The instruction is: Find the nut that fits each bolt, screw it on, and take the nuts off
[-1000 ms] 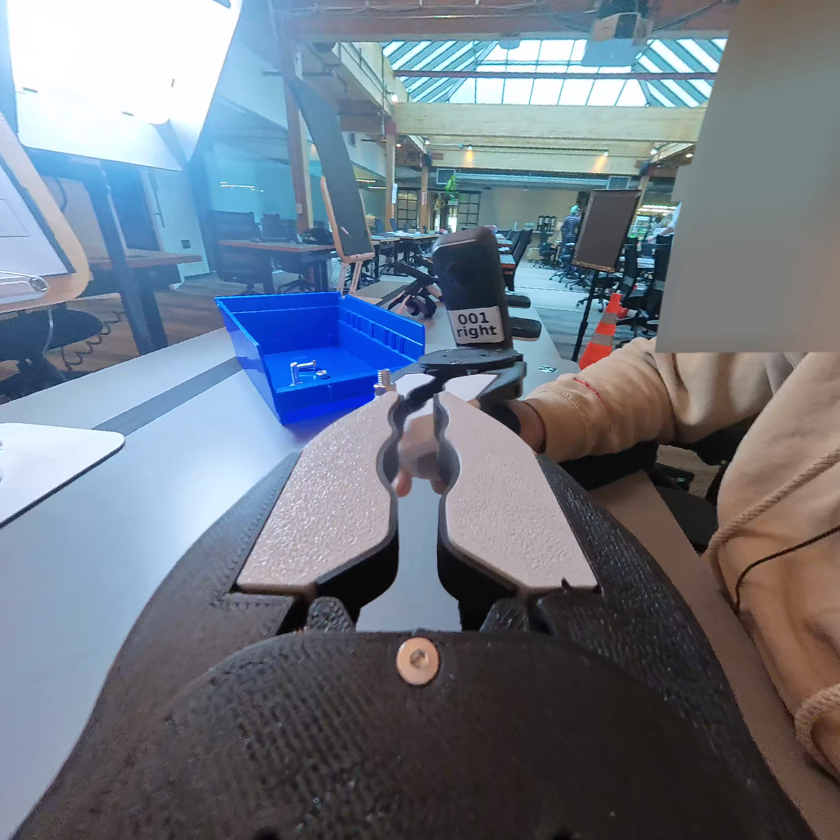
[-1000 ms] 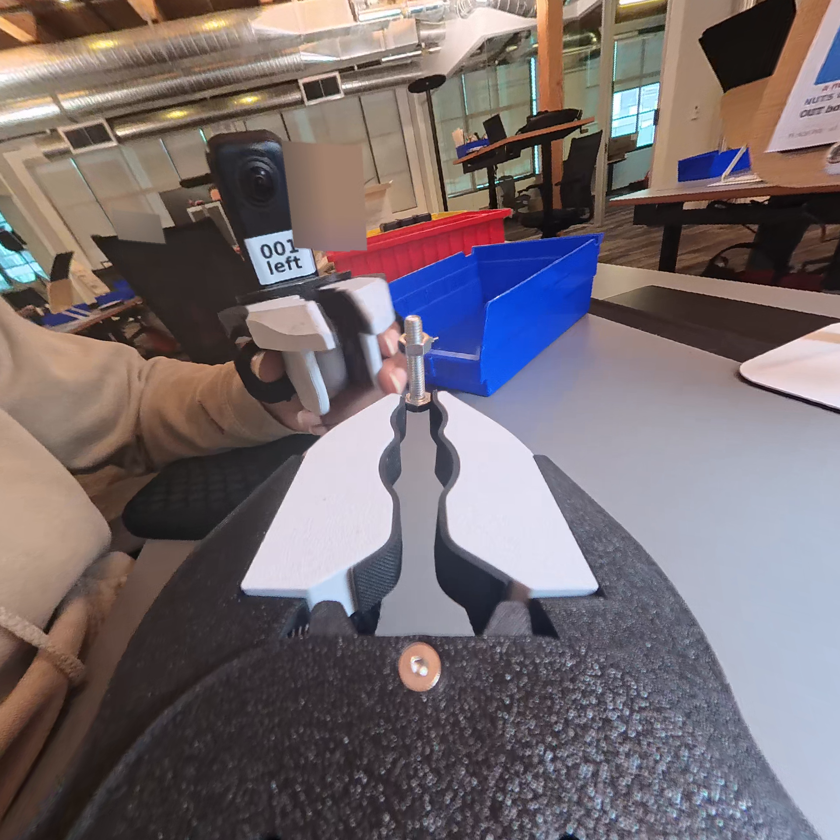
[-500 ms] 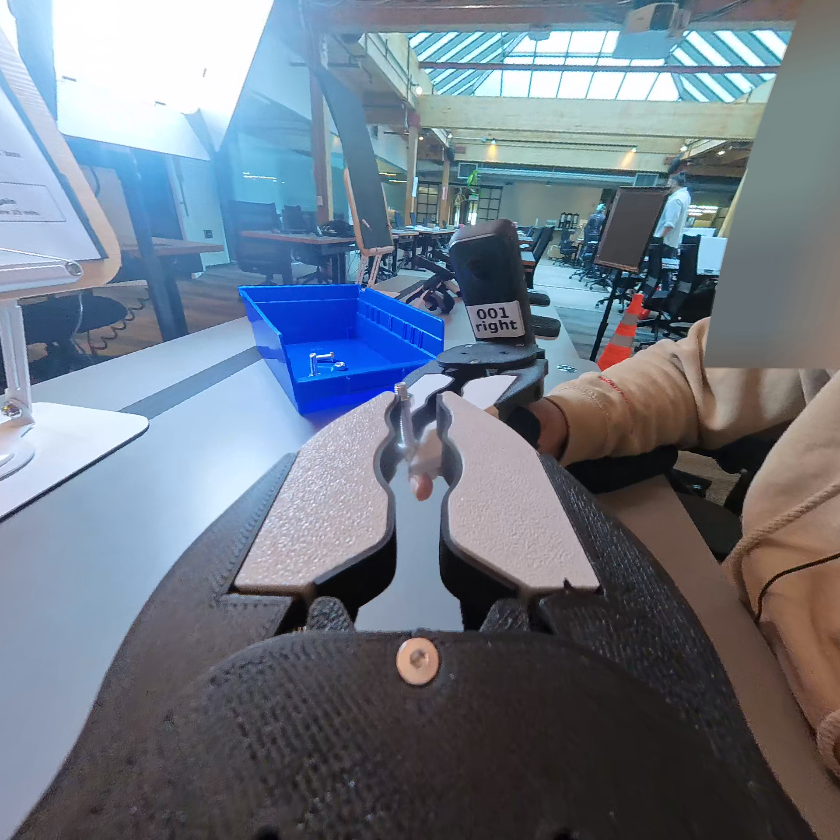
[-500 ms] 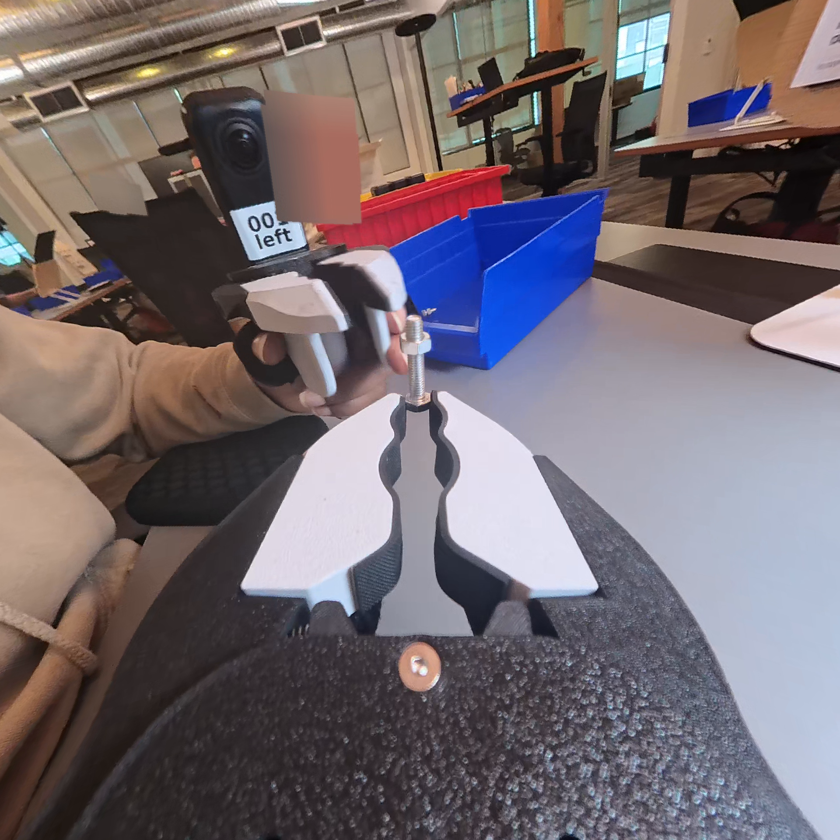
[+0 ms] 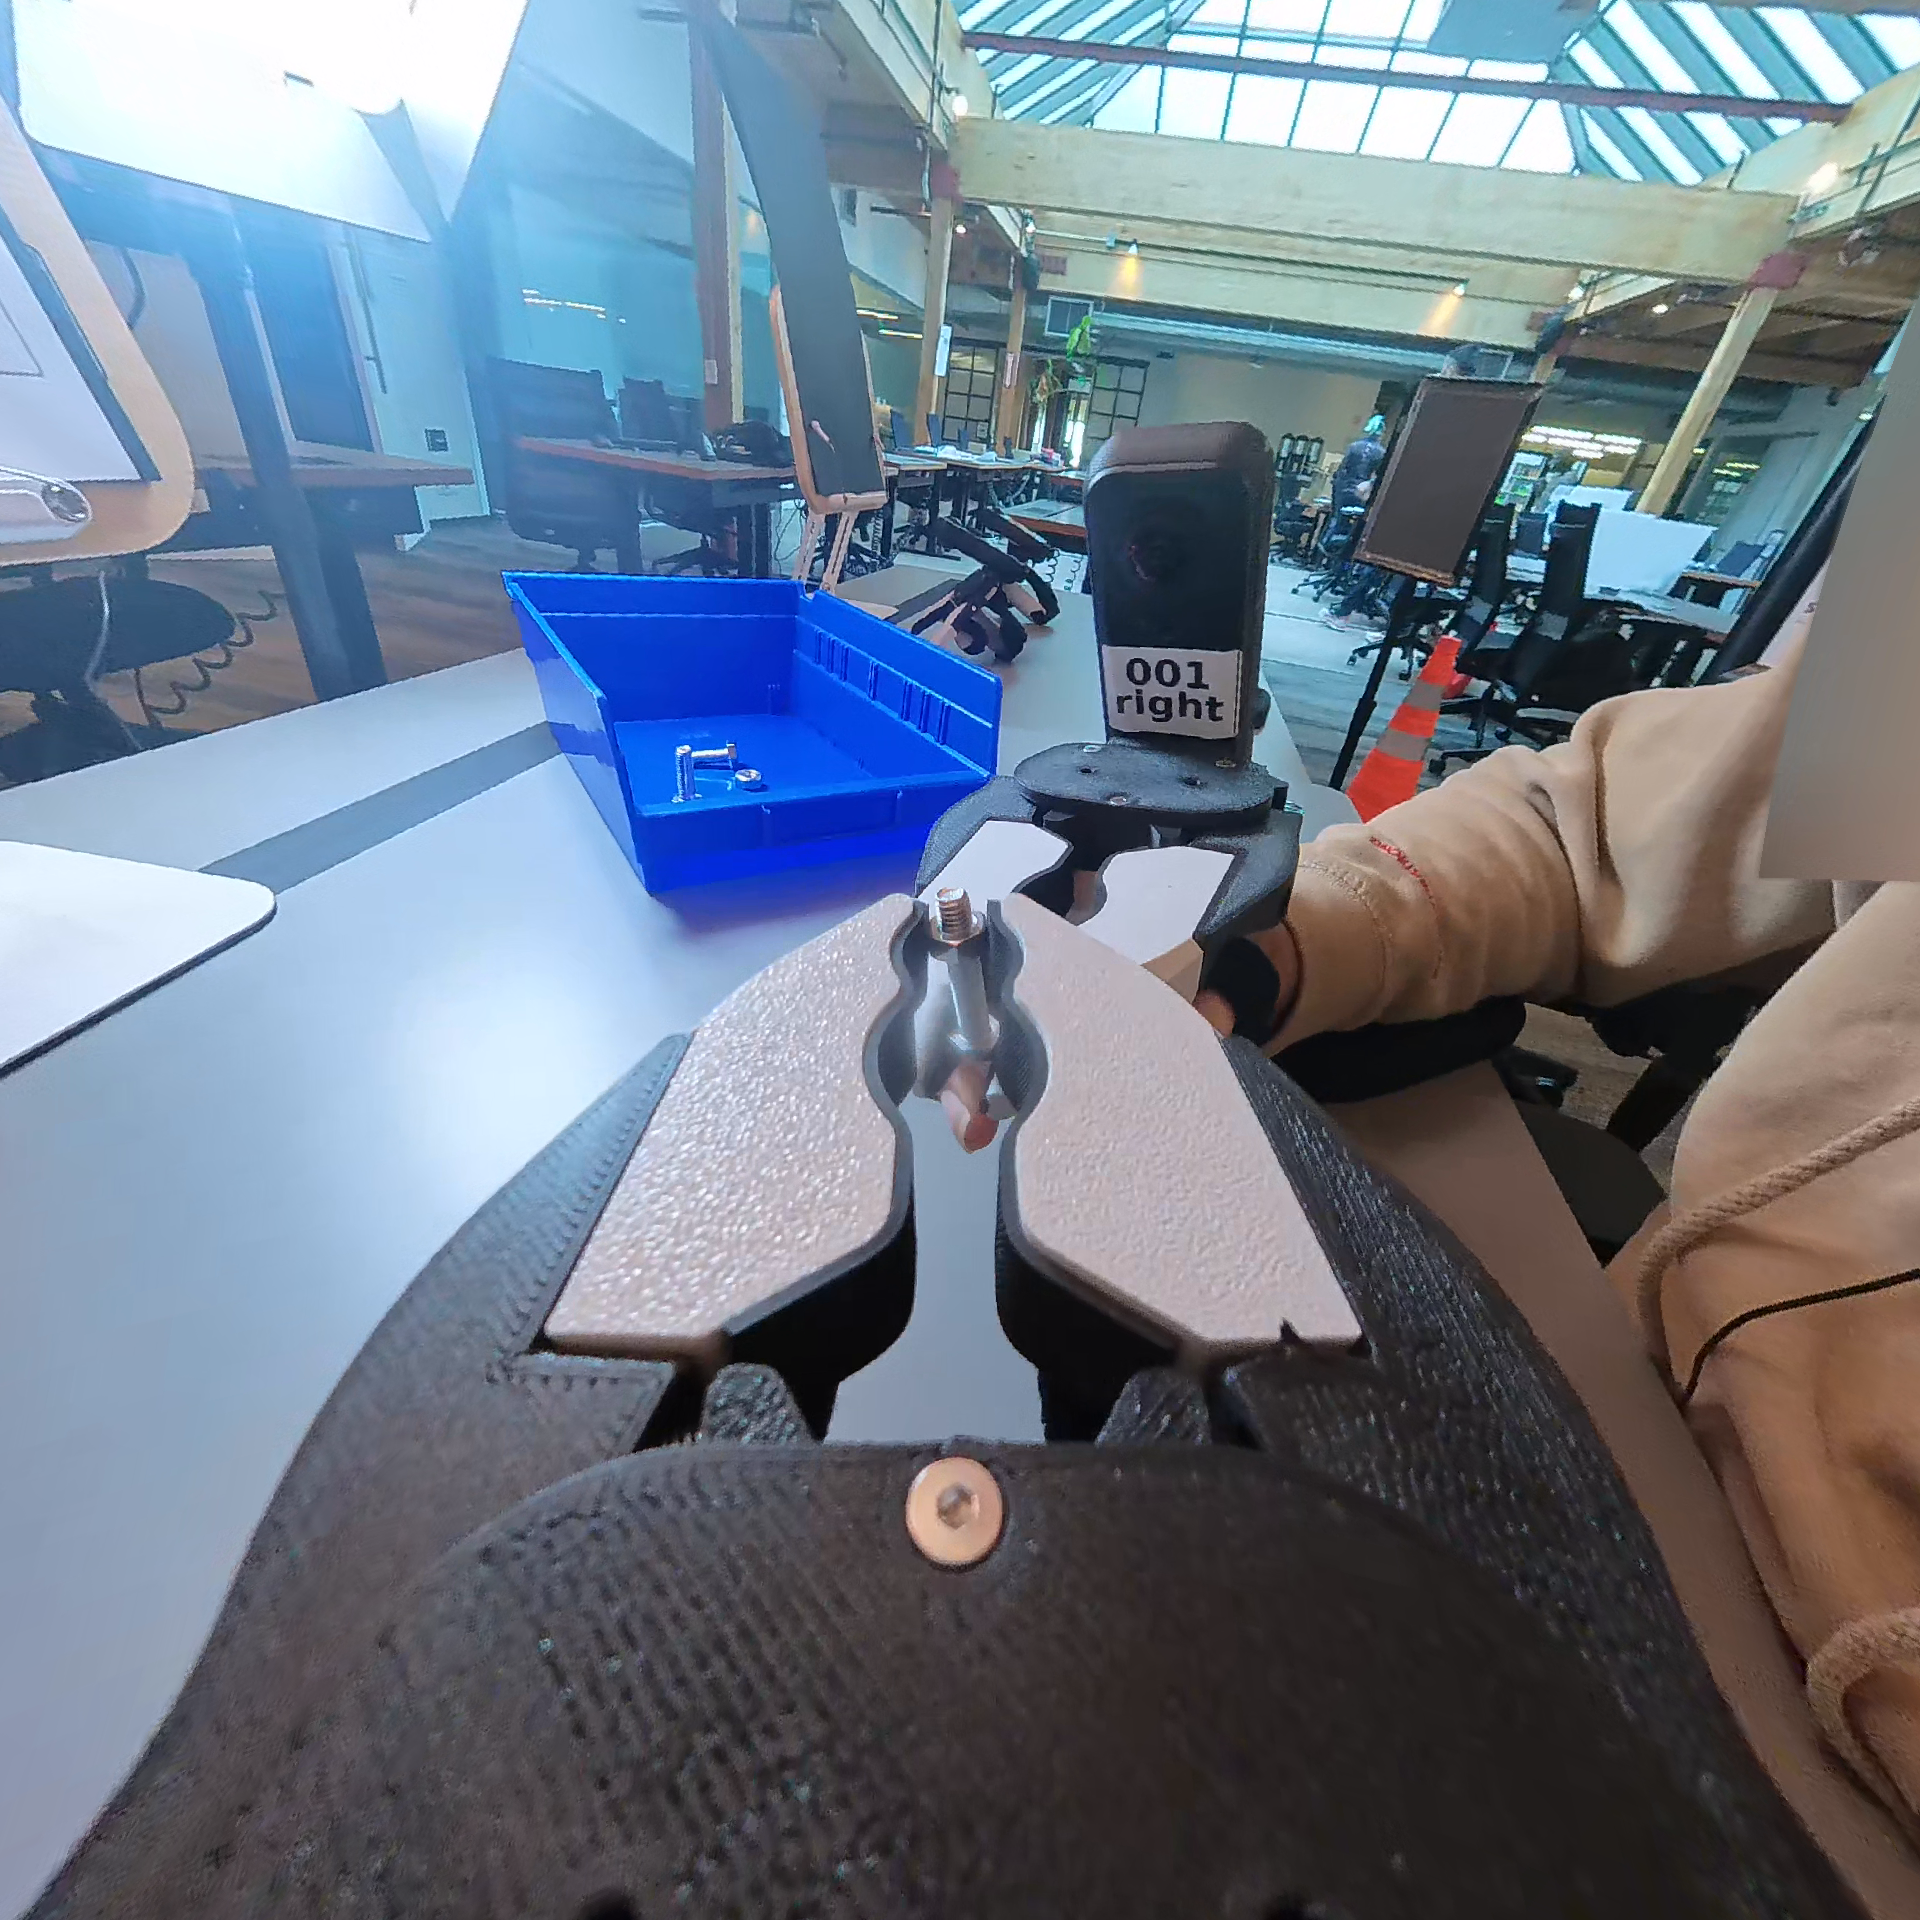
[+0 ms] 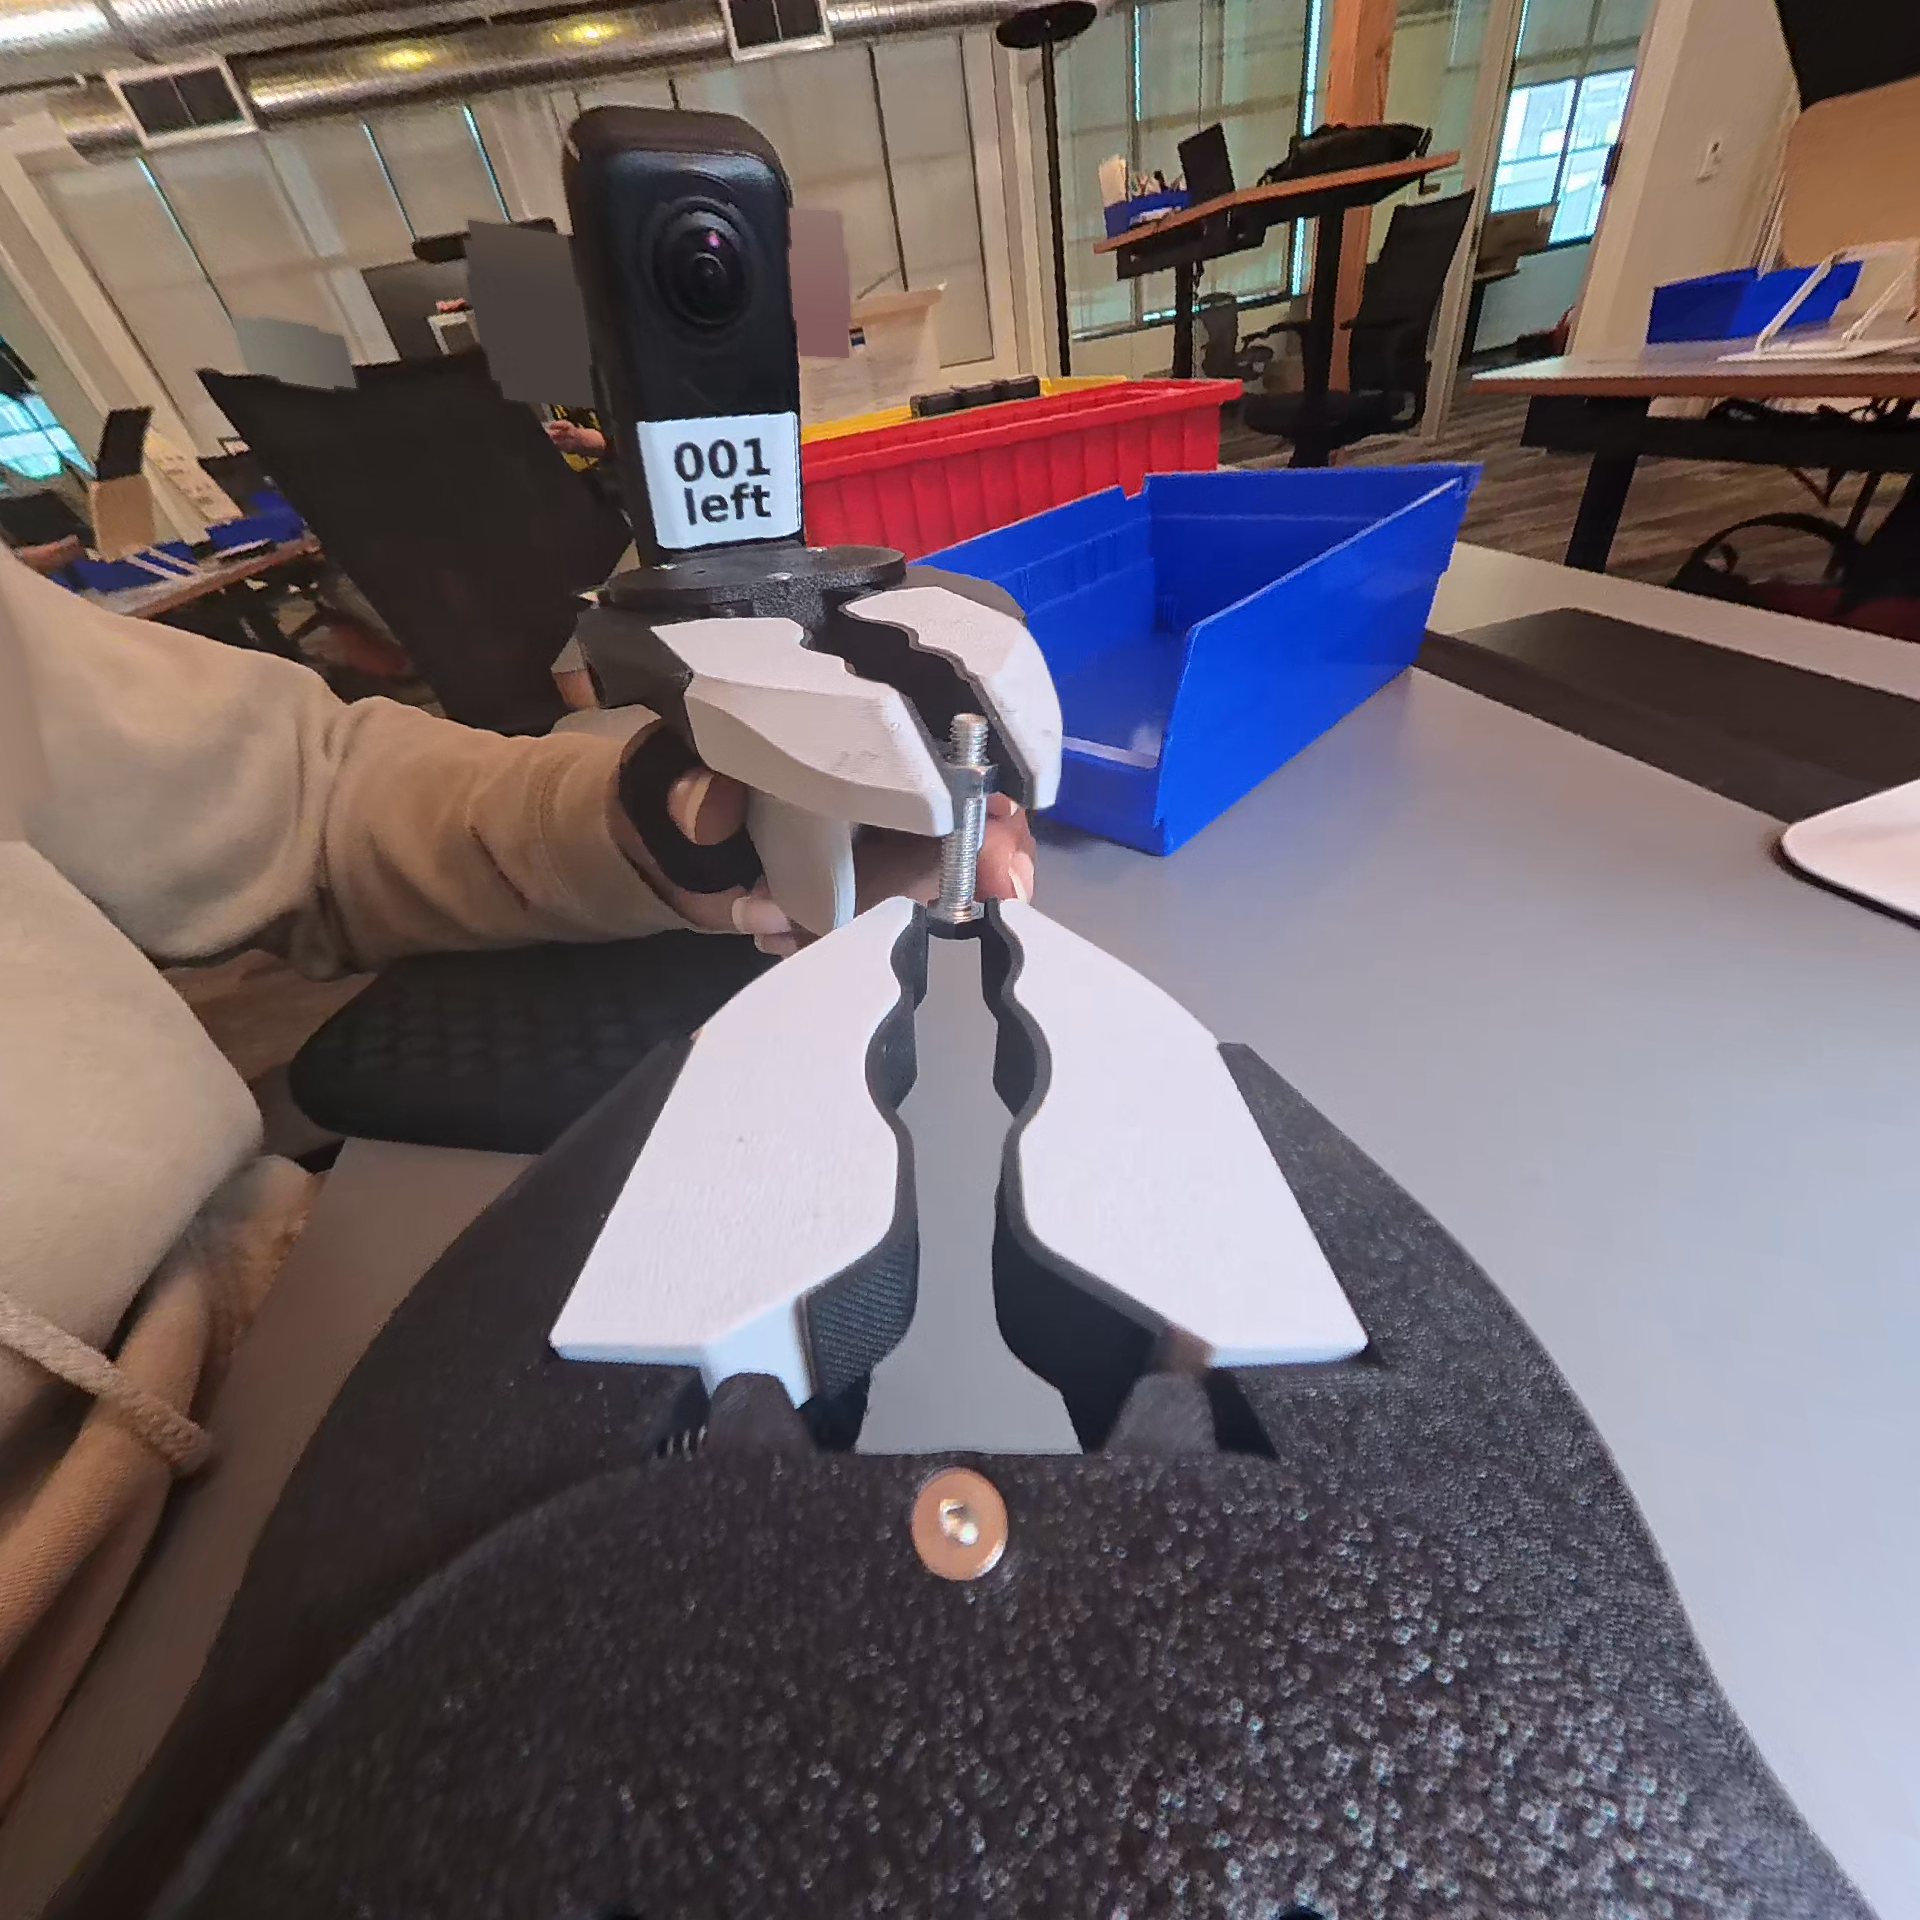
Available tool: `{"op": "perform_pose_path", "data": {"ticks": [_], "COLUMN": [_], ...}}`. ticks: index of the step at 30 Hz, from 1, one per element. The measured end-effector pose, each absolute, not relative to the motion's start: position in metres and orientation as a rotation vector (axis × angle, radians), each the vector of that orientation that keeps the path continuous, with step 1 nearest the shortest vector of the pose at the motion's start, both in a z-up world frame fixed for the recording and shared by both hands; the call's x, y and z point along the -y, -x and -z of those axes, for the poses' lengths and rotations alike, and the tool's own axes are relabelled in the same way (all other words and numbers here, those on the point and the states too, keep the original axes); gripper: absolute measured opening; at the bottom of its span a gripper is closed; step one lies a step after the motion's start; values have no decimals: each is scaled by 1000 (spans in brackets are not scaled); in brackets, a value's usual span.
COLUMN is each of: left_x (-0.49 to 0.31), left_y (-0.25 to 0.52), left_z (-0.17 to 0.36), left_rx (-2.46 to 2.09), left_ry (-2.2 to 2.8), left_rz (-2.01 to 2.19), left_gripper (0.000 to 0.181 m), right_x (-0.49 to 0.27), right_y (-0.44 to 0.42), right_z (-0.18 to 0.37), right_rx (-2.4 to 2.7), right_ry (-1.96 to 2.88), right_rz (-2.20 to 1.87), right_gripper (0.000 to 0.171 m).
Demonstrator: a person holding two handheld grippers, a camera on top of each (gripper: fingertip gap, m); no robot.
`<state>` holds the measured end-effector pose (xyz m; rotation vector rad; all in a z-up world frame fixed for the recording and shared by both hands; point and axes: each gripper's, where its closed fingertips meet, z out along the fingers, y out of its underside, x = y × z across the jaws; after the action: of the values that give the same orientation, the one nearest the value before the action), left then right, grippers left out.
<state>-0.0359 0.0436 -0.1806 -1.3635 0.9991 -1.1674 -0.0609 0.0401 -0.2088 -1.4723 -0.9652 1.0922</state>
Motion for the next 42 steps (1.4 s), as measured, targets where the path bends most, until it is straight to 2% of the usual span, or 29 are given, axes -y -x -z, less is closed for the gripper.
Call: {"op": "perform_pose_path", "data": {"ticks": [7, 8, 17, 20, 21, 22, 29, 32, 33, 34, 42], "left_x": [-41, -36, -45, -40, -36, -37, -45, -38, -35, -35, -43], "left_y": [40, 42, 39, 39, 40, 42, 40, 39, 41, 42, 39], "left_z": [174, 170, 177, 176, 173, 170, 176, 173, 171, 169, 175], "left_rx": [-988, -1008, -976, -1005, -1024, -1006, -982, -1012, -1030, -1022, -993], "left_ry": [1321, 1285, 1327, 1320, 1298, 1286, 1320, 1301, 1284, 1274, 1312], "left_rz": [1180, 1221, 1157, 1180, 1208, 1220, 1155, 1177, 1189, 1196, 1149], "left_gripper": [11, 0, 23, 19, 6, 6, 26, 20, 6, 4, 28], "right_x": [-48, -53, -43, -49, -53, -56, -43, -48, -52, -56, -43], "right_y": [53, 49, 59, 53, 49, 47, 59, 55, 51, 47, 59], "right_z": [203, 202, 208, 205, 204, 204, 209, 207, 206, 205, 210], "right_rx": [883, 854, 923, 884, 858, 845, 928, 902, 869, 846, 938], "right_ry": [1481, 1494, 1500, 1503, 1509, 1515, 1500, 1504, 1511, 1518, 1499], "right_rz": [-1128, -1133, -1155, -1147, -1141, -1142, -1145, -1136, -1135, -1143, -1147], "right_gripper": [10, 10, 10, 10, 10, 10, 10, 10, 10, 10, 10]}}
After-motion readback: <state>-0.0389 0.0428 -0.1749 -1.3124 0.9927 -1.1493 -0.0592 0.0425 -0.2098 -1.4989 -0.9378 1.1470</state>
